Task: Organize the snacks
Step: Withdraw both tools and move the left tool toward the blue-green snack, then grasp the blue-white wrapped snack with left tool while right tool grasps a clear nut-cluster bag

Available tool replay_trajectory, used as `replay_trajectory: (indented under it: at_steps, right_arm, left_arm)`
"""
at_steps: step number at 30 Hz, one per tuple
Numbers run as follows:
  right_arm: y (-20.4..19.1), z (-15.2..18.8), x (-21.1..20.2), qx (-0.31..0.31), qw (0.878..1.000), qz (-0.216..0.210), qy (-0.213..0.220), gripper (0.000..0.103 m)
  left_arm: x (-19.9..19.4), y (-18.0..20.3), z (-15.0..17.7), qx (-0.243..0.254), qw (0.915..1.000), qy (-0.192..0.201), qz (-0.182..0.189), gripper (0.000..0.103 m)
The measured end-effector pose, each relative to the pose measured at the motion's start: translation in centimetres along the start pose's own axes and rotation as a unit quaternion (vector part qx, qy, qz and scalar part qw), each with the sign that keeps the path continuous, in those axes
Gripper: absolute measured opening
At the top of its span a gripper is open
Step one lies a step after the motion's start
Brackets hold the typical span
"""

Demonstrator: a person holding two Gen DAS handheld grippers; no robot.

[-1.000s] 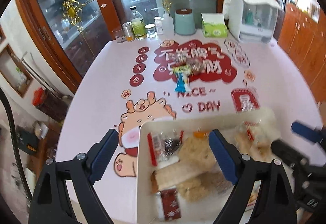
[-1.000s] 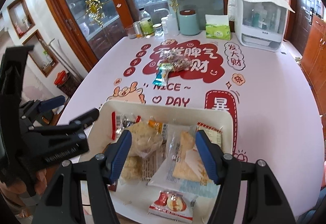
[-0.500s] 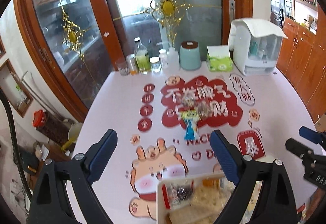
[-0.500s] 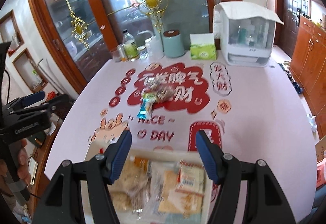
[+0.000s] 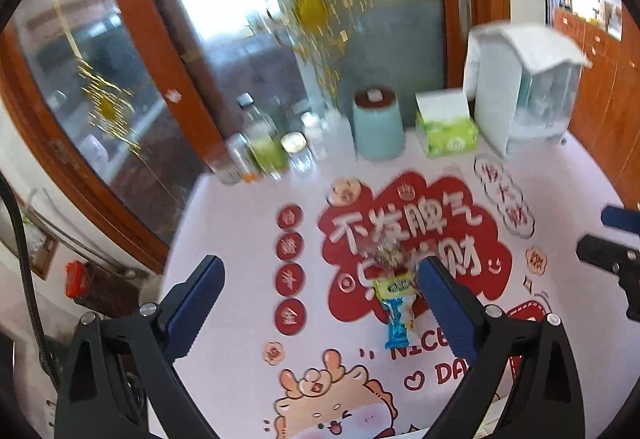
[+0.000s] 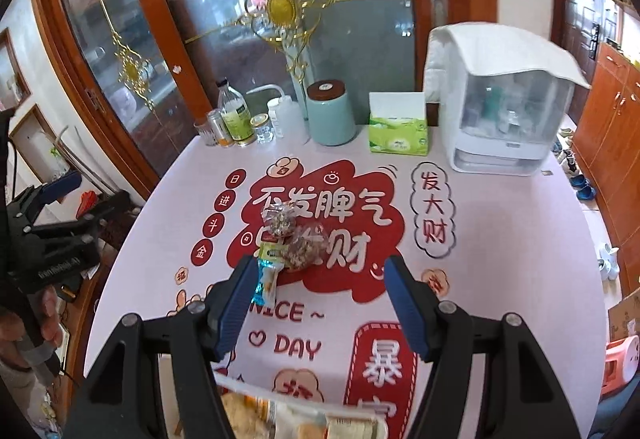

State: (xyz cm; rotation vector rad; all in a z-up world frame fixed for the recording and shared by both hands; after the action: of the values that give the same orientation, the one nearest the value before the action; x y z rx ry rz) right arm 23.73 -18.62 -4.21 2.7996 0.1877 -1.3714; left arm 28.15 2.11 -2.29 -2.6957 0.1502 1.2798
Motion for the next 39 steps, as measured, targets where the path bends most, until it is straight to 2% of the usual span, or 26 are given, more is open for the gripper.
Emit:
replay_trajectory:
  at_steps: [4, 6, 9, 12, 14, 18, 23, 27, 29, 31, 34, 39]
  right_arm:
    - [-0.5, -1.9, 5.1, 0.001, 0.999, 0.001, -0.037, 0.066]
    - [-0.6, -2.4, 8.0, 0.013, 0.998, -0.012, -0.062, 0.066]
    - [-0.6, -2.5, 12.3, 0.037, 0.993, -0.032, -0.103, 0.066]
    - [-0.7, -1.8, 17.3, 0.062, 0.986, -0.040, -0.150, 0.066]
    - [-0.9, -1.1, 19.8, 0.079, 0.980, -0.047, -0.174, 0.066]
    - [-1.2, 0.1, 23.4, 0.116, 0.969, -0.068, -0.208, 0.066]
    - [-2.7, 0.8, 25.6, 0.124, 0.962, -0.089, -0.227, 0.066]
    - [-3.8, 0.9, 26.4, 0.110, 0.962, -0.088, -0.234, 0.066]
    - [-4.3, 1.1, 26.8, 0.104, 0.962, -0.085, -0.238, 0.066]
    - [-4.7, 1.3, 27.2, 0.092, 0.962, -0.075, -0.245, 0.065]
    - [-5.3, 1.7, 27.5, 0.075, 0.963, -0.067, -0.252, 0.056]
    - [-5.9, 1.8, 27.0, 0.041, 0.969, -0.057, -0.236, 0.048]
  left_arm:
    - [6.0, 0.4, 1.2, -0.018, 0.9981, -0.055, 0.020, 0.097]
    - [9.2, 0.9, 2.6, -0.035, 0.9943, -0.089, 0.046, 0.097]
    - [13.1, 1.8, 4.8, -0.052, 0.9887, -0.129, 0.056, 0.097]
    - [16.6, 2.2, 6.9, -0.086, 0.9796, -0.170, 0.063, 0.097]
    - [18.5, 1.9, 8.0, -0.122, 0.9713, -0.191, 0.071, 0.093]
    - [21.4, 1.5, 9.6, -0.185, 0.9540, -0.221, 0.082, 0.089]
    - [24.0, 1.7, 11.5, -0.211, 0.9367, -0.263, 0.093, 0.068]
    - [24.0, 2.0, 11.9, -0.200, 0.9416, -0.257, 0.086, 0.061]
    - [23.7, 1.9, 12.1, -0.195, 0.9436, -0.256, 0.078, 0.045]
    - [23.4, 1.5, 12.3, -0.194, 0.9447, -0.255, 0.073, 0.033]
    - [23.0, 0.4, 13.0, -0.216, 0.9392, -0.253, 0.085, 0.028]
    - [21.9, -0.8, 13.6, -0.214, 0.9428, -0.244, 0.078, 0.026]
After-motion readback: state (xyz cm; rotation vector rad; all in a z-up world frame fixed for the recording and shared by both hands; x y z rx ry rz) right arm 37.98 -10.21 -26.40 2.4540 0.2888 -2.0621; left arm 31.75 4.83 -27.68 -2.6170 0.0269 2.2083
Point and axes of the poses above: each gripper's, at about its wrist camera, not at the fingertips, and x roughly the way its jaws point, y to its right, z to its underside, the point moved 2 cm from there along x, roughly the way its jaws point, and after that the axes turned 9 degrees about z, right-handed, at the moved point
